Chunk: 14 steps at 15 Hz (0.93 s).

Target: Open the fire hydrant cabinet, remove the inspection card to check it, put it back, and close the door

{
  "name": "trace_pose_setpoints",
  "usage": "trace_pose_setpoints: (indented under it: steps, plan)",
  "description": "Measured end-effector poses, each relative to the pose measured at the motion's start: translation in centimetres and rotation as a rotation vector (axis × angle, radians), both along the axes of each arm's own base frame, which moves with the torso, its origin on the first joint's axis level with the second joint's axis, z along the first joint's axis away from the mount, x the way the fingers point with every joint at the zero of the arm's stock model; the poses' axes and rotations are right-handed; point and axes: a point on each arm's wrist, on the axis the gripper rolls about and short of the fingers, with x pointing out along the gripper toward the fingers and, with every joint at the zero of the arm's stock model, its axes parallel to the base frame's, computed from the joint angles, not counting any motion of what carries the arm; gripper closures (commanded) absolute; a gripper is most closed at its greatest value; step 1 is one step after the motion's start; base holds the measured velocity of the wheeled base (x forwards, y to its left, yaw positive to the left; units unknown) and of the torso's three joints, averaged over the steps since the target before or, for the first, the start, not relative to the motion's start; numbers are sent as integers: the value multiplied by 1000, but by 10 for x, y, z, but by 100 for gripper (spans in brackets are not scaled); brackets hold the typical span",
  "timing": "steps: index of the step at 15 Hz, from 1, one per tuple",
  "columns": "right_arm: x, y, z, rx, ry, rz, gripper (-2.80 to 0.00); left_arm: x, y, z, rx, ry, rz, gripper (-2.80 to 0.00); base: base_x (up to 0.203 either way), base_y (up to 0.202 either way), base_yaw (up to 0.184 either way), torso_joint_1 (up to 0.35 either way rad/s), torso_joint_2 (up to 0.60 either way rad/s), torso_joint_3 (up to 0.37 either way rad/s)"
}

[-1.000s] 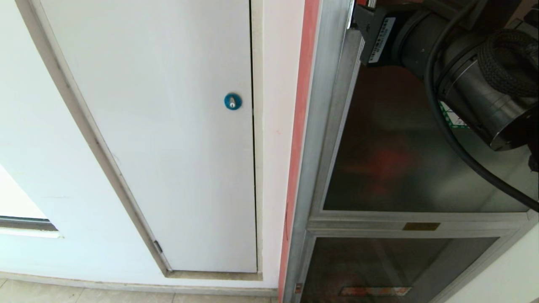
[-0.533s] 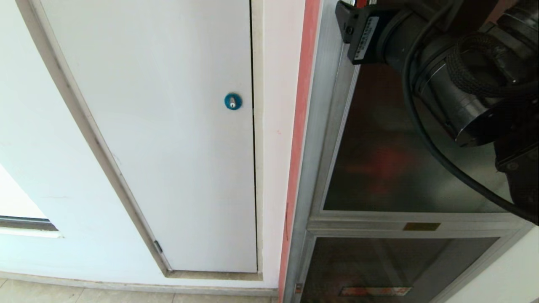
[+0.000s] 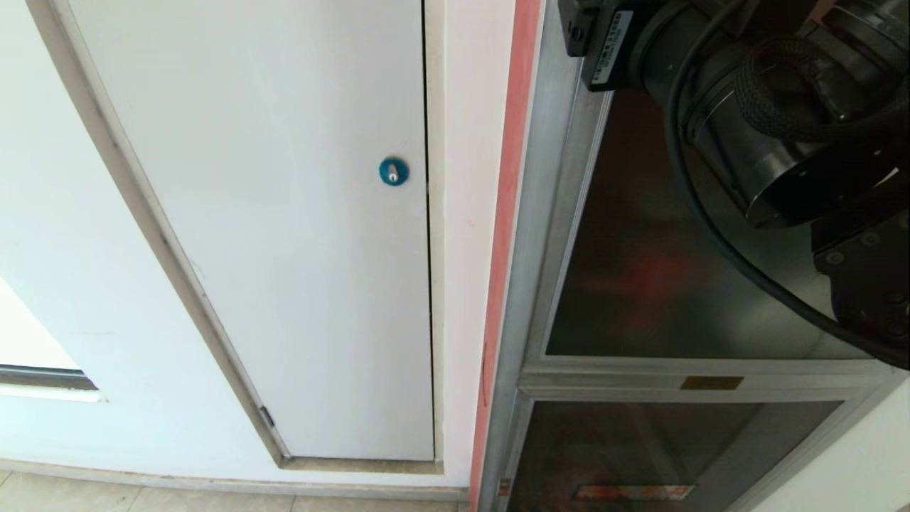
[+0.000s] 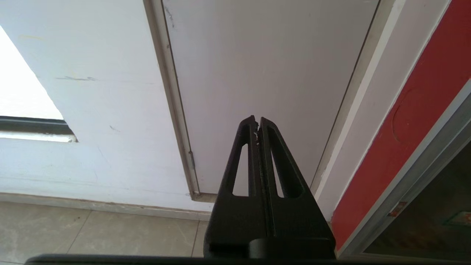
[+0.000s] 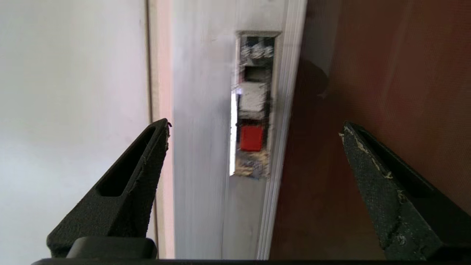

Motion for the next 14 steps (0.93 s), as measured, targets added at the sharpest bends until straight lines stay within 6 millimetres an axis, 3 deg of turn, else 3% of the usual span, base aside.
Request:
trace_pose_setpoints:
  steps: [4, 5, 14]
  plan:
    - [2, 0, 5, 1, -1, -5, -280, 0, 0, 0, 0, -1, 0, 0, 0, 0, 0, 0, 0, 0]
    - [3, 0, 6, 3, -3, -7, 0, 0, 0, 0, 0, -1, 0, 0, 0, 0, 0, 0, 0, 0]
    - [13, -2, 10, 4, -7, -30, 0, 0, 0, 0, 0, 0, 0, 0, 0, 0, 0, 0, 0, 0]
